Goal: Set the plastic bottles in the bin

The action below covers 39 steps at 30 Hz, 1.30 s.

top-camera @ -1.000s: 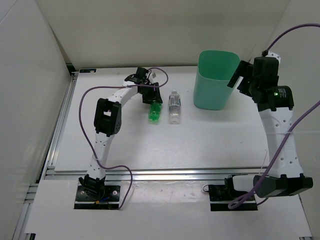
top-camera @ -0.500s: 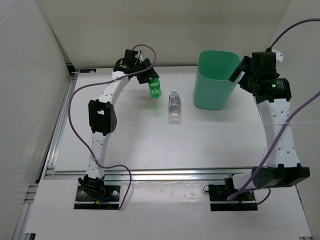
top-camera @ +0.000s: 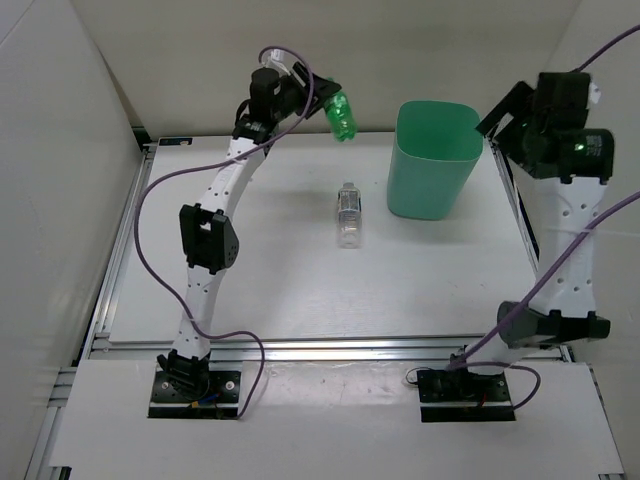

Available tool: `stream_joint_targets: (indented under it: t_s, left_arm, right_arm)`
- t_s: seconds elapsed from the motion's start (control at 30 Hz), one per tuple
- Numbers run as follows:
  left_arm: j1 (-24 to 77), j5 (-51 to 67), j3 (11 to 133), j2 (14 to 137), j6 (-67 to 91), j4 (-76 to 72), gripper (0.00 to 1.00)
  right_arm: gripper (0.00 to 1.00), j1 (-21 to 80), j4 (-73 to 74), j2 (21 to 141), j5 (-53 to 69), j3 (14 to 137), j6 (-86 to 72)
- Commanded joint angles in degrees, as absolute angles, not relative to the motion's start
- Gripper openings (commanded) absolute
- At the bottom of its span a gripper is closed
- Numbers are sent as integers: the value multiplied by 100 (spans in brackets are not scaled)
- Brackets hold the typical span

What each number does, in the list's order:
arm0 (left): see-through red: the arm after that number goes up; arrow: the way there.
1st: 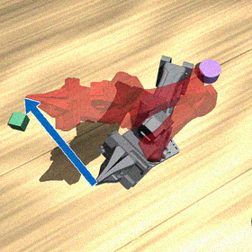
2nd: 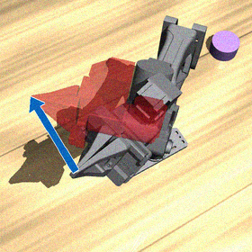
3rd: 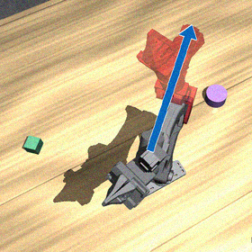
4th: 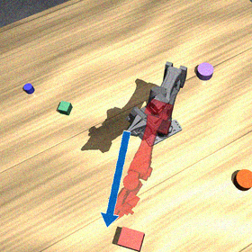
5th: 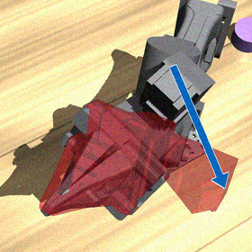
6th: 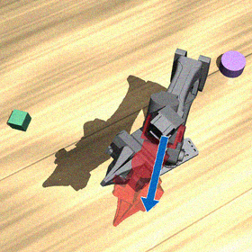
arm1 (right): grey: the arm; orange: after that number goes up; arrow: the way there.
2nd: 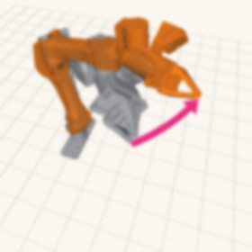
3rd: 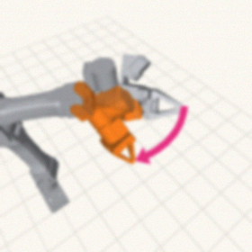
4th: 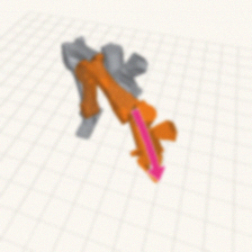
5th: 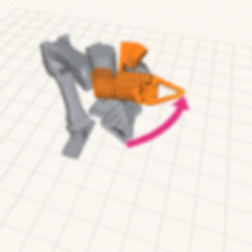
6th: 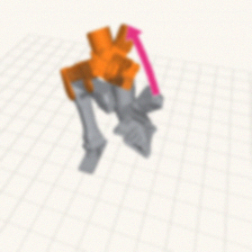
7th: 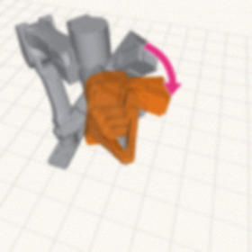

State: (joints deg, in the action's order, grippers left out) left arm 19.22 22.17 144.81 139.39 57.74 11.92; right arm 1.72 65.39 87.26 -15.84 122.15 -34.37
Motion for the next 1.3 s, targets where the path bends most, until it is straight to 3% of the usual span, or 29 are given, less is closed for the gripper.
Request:
stream_joint_targets:
  t_s: [0.0, 0.07, 0.13, 0.23, 0.37, 0.57, 1.27]
  left_arm:
    - [2293, 2065, 14582, 13711, 6556, -227, 20]
    - [2399, 2065, 14581, 13781, 6609, -386, 19]
    - [2540, 2065, 14581, 13860, 6688, -597, 19]
    - [2733, 1855, 14581, 13860, 6636, -773, 19]
    - [2848, 1793, 14581, 13860, 6128, -774, 19]
    - [3049, 1451, 14528, 13921, 5020, -686, 19]
    - [2998, 1274, 14581, 14081, 4096, -994, 13]
  right_arm:
    - [100, -655, 7679, 9349, -496, 13295, -3901]
    - [100, -1105, 7936, 9439, 900, 13412, -4113]
    - [94, -1773, 7718, 9361, 2172, 12721, -4183]
    - [92, -1925, 7559, 9246, 2855, 11963, -4184]
    - [92, -1986, 7620, 9378, 3329, 12189, -3982]
    - [92, -1986, 7620, 9483, 3639, 12313, -3929]
    - [92, -2039, 7524, 10581, 3340, 12409, -3823]
